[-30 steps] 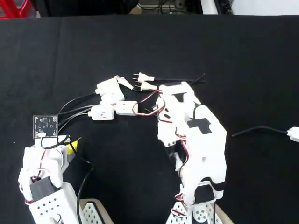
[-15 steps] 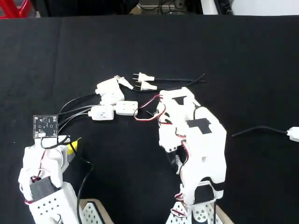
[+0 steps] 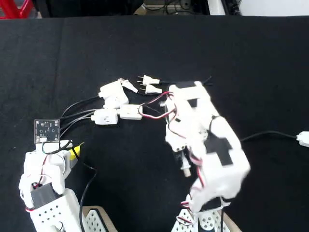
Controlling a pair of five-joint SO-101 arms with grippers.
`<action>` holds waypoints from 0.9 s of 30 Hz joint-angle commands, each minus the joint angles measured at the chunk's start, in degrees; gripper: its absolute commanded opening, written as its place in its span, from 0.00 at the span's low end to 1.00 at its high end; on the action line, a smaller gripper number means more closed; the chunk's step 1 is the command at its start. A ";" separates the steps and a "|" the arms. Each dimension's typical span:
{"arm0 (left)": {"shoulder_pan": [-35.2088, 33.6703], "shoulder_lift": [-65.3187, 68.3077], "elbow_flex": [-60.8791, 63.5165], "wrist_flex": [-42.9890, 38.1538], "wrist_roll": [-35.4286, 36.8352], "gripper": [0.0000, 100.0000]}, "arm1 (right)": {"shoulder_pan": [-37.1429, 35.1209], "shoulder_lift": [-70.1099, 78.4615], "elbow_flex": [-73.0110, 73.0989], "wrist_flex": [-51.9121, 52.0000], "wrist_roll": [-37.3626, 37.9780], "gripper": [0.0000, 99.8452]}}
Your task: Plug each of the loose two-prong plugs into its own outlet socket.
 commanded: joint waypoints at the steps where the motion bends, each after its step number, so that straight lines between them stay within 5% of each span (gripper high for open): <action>1: 0.04 -0.62 1.01 0.26 -0.35 0.38 | -3.34 -18.51 3.56 -1.05 -0.62 0.01; 9: 0.04 -0.62 1.01 0.44 -0.35 0.38 | -11.69 -50.42 12.18 -10.64 -3.25 0.01; 17: 0.04 -0.62 1.01 0.35 -0.35 0.38 | -14.24 -75.74 31.08 -40.00 -16.97 0.01; 23: 0.22 -0.70 1.01 -1.93 -0.26 0.38 | -14.07 -82.42 53.41 -65.85 -19.78 0.01; 27: 6.20 -0.53 -1.36 -2.55 -0.09 0.38 | -10.46 -79.52 53.41 -63.30 -19.87 0.01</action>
